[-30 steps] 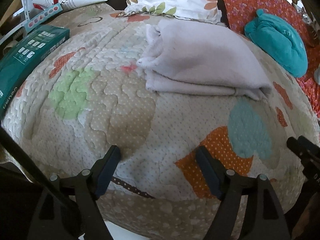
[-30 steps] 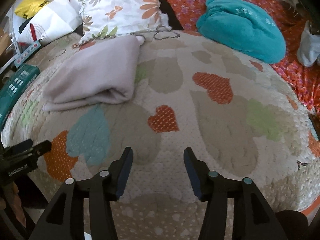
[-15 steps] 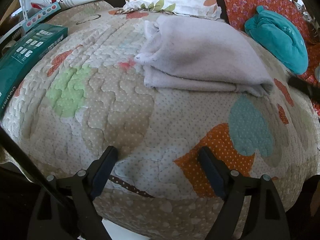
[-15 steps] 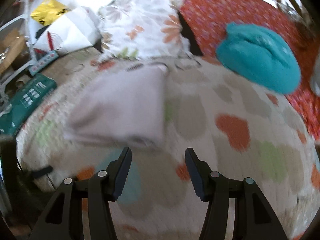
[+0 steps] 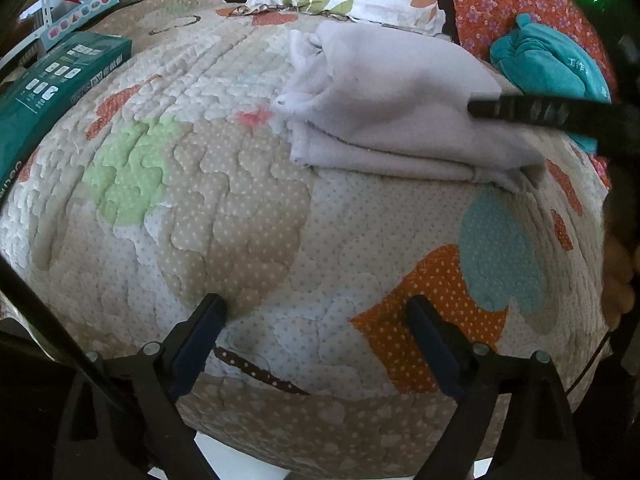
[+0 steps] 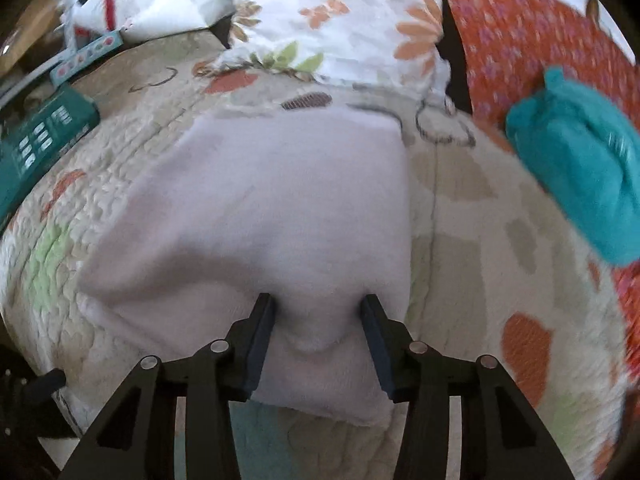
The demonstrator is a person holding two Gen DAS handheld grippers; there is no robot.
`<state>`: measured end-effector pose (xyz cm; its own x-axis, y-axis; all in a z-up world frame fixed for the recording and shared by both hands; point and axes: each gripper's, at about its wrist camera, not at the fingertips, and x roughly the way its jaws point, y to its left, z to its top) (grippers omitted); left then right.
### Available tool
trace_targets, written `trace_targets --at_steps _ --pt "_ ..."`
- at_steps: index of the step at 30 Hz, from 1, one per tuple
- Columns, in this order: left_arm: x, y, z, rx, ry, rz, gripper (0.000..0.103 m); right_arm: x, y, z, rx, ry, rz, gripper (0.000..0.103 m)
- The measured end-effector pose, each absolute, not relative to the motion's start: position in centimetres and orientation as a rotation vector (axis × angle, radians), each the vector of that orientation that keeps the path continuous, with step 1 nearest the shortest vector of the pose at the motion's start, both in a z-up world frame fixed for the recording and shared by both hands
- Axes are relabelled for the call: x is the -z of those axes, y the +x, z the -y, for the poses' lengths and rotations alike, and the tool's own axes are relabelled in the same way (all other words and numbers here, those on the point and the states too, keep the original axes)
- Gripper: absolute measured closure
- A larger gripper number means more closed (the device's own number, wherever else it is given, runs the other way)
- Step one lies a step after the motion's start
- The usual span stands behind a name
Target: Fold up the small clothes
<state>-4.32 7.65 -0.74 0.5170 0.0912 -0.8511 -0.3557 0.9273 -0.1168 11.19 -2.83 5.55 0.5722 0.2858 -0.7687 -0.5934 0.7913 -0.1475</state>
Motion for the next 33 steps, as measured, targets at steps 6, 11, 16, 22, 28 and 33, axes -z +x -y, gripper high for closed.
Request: trace_targets --at_steps 6,11,16,22,28,33 --pt "0.8 -4.1 -7.8 -0.265 -0.31 -1.006 0.008 -7.3 11.5 -1.2 -0.657 -0.394 -0.81 0.057" --pt "0.9 -4.1 -7.8 -0.261 -0.31 -1.006 0.008 -4.2 13.4 -6.5 -0.676 -0.497 -0.901 0.059" --pt "0.9 -4.1 -7.9 -0.256 -0.312 -1.011 0.007 -3.3 13.7 -9.1 -0.64 -0.589 -0.888 0.057" --pt "0.9 -4.1 -8.0 -0.25 -0.329 -1.017 0.006 -5.9 15.1 -8.4 -0.657 -0.518 -0.86 0.057" --pt "1.0 -4.0 -7.9 -0.253 -0.319 -1.021 0.004 -3.7 17.1 -8.7 -0.632 -0.482 -0.946 0.051" --pt "-0.3 -4.6 -8.7 -0.146 -0.426 -0.971 0.005 -7.0 16.8 -4.9 -0.716 -0.321 -0.929 0.049"
